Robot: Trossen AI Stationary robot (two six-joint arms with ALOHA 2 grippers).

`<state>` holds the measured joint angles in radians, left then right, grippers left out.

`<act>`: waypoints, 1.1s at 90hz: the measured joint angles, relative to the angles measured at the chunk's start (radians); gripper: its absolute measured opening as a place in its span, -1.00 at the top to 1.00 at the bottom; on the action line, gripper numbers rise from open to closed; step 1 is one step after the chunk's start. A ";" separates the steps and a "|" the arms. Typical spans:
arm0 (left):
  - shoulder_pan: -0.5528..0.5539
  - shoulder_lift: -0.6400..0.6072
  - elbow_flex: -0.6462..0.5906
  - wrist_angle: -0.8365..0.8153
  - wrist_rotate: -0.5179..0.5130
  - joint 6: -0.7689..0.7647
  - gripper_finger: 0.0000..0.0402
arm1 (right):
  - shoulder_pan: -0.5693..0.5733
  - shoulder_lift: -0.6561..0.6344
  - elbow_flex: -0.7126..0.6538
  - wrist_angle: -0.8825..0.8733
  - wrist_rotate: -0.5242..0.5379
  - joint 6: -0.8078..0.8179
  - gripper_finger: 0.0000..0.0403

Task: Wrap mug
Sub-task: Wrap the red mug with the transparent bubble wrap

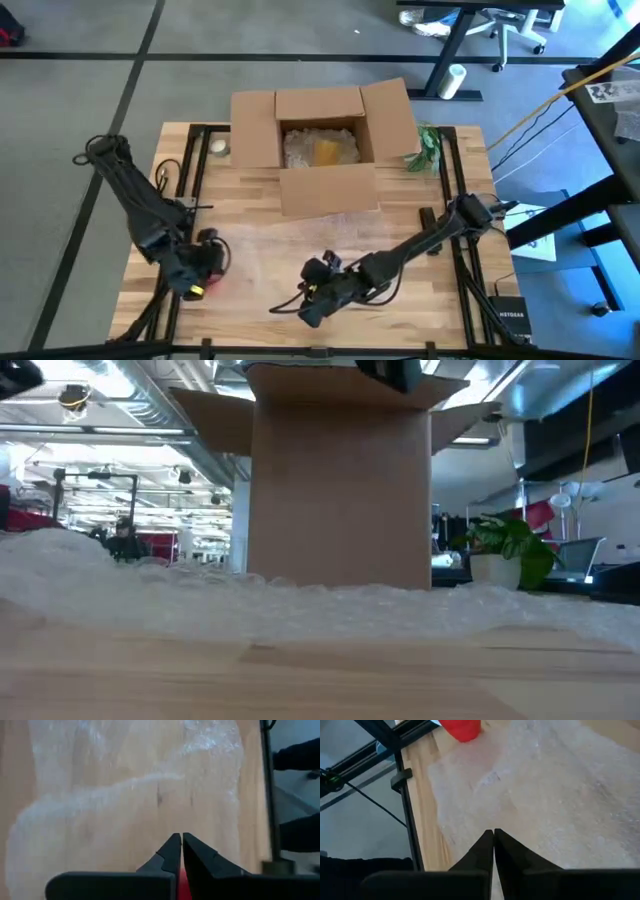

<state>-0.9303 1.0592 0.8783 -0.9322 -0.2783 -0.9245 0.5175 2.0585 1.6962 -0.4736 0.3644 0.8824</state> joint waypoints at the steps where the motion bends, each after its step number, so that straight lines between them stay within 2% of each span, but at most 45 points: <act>1: -0.003 -0.006 0.000 -0.006 0.009 -0.010 1.00 | 0.000 0.001 0.000 0.000 -0.001 0.000 1.00; 12: -0.015 -0.056 0.000 -0.040 0.089 -0.093 0.99 | 0.000 0.015 0.000 0.004 -0.003 0.001 1.00; 23: -0.003 -0.091 0.000 -0.089 0.147 -0.103 0.91 | 0.000 0.033 0.000 0.010 -0.016 0.002 1.00; 60: 0.083 -0.114 0.000 -0.251 0.168 -0.018 0.44 | 0.000 0.059 0.000 0.010 -0.062 0.029 1.00; 72: 0.081 -0.114 0.000 -0.273 0.212 -0.040 0.41 | 0.000 0.059 0.000 0.009 -0.062 0.029 1.00; 99: 0.040 -0.113 -0.033 -0.253 0.216 -0.106 0.40 | 0.000 0.059 0.000 0.009 -0.062 0.029 1.00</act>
<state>-0.8906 0.9459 0.8453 -1.1851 -0.0620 -1.0305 0.5175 2.1174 1.6962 -0.4644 0.3023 0.9115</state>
